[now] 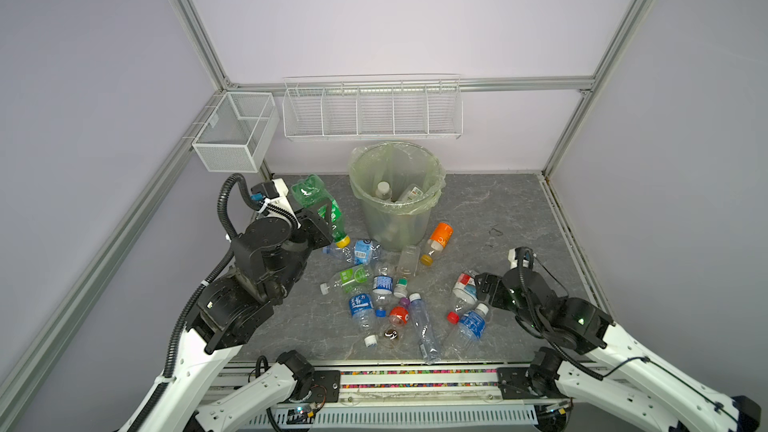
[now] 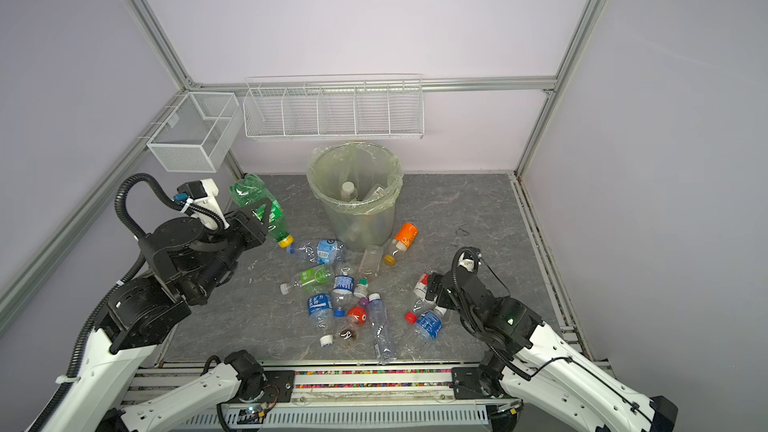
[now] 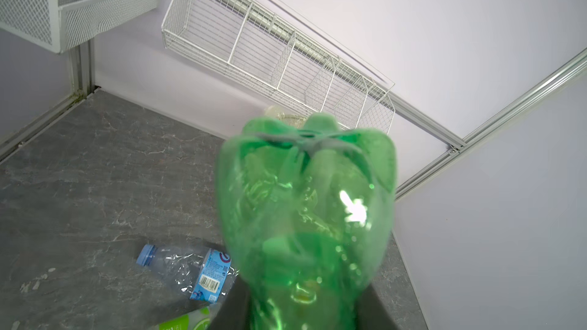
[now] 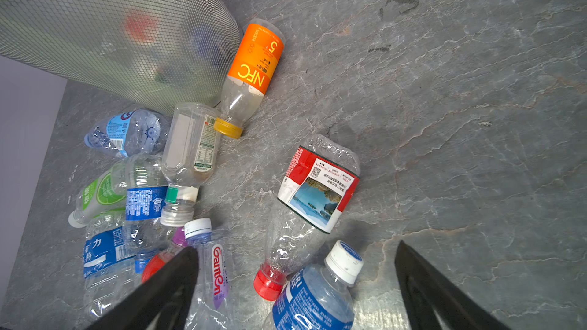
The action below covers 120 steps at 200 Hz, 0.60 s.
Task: Throw the plastic bottles in the bin
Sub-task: 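Raise the green bottle high with the left gripper toward the wastebasket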
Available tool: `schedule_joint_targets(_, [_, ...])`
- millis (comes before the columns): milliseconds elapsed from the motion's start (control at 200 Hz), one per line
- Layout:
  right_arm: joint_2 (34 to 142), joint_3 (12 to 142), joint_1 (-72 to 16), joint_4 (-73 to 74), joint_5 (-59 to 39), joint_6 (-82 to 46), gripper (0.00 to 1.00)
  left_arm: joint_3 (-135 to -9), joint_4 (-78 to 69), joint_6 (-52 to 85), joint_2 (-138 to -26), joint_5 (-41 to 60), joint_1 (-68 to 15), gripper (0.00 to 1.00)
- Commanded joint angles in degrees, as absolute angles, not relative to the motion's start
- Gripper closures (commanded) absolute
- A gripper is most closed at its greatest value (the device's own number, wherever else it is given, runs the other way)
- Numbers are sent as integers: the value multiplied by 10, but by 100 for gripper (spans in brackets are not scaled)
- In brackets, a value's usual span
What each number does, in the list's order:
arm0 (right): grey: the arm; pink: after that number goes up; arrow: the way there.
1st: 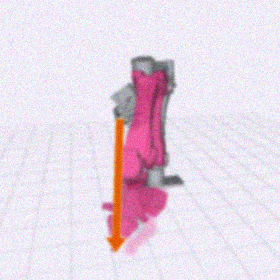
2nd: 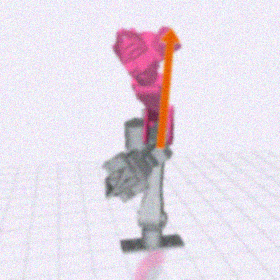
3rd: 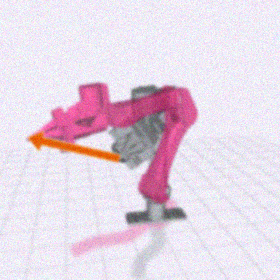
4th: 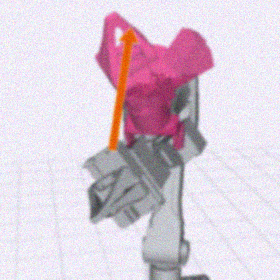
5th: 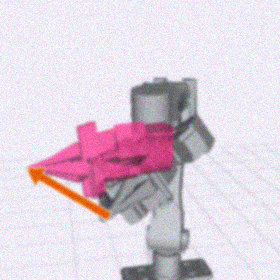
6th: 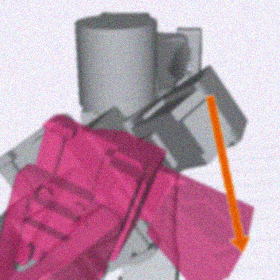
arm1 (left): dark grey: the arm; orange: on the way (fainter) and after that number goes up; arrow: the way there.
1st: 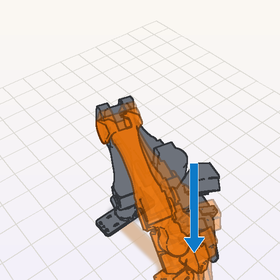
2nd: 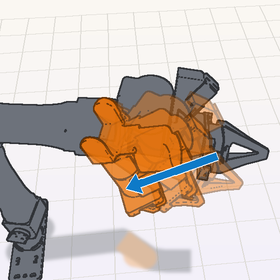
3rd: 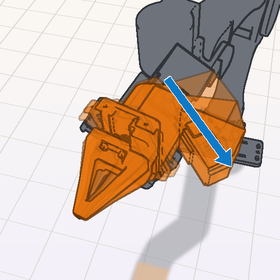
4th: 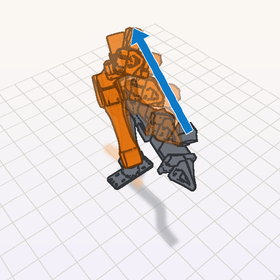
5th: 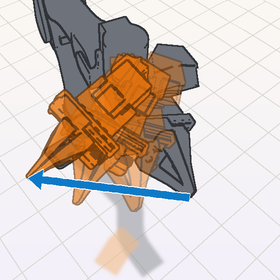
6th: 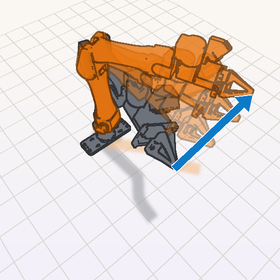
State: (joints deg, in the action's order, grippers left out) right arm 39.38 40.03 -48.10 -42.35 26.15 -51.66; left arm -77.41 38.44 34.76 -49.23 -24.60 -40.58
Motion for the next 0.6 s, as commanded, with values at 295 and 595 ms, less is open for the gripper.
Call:
schedule_joint_targets(295, [341, 394, -480, -469, 284, -533, 2, -942, 328, 212, -584, -236, -408, 100])
schedule_joint_targets(595, [318, 390, -479, -481, 284, -541, 1, -1040, 311, 168, -666, -196, -408, 100])
